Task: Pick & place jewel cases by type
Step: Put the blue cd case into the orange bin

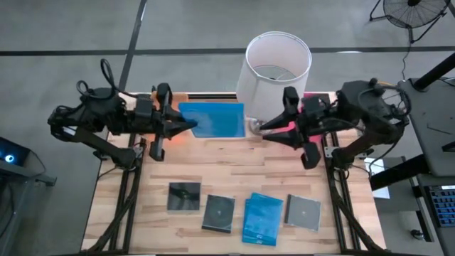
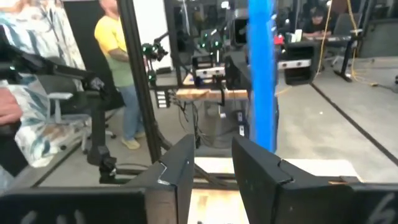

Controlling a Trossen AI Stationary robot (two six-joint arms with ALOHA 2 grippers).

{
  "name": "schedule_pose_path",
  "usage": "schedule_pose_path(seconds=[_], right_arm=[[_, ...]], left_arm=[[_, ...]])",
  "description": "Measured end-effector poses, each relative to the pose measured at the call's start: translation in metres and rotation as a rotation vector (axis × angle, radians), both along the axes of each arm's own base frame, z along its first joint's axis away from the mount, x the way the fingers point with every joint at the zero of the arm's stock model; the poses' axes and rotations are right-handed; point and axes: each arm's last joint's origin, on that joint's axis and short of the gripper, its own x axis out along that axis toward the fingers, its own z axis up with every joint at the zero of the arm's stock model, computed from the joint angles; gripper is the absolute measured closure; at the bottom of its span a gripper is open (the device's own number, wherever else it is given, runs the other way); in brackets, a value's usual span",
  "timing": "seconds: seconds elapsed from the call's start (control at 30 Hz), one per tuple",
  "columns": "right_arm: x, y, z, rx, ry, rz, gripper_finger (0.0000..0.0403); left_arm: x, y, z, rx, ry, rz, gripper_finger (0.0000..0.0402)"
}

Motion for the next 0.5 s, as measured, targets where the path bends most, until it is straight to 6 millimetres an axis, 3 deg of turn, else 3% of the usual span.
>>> schedule_pose_path(seconds=[0.23,0.5], right_arm=[[-0.014,-0.005,0.007,-0.01,-0.029,-0.029,0.032],[-0.012,-0.013,-0.012,-0.109,0.14,-0.335,0.0339]], left_arm=[[-0.028,0.007,0.004,-0.002,0.002,0.014,0.0396],[-0.055,0.011,0.012,-0.007,-0.059,-0.079,0.0396]])
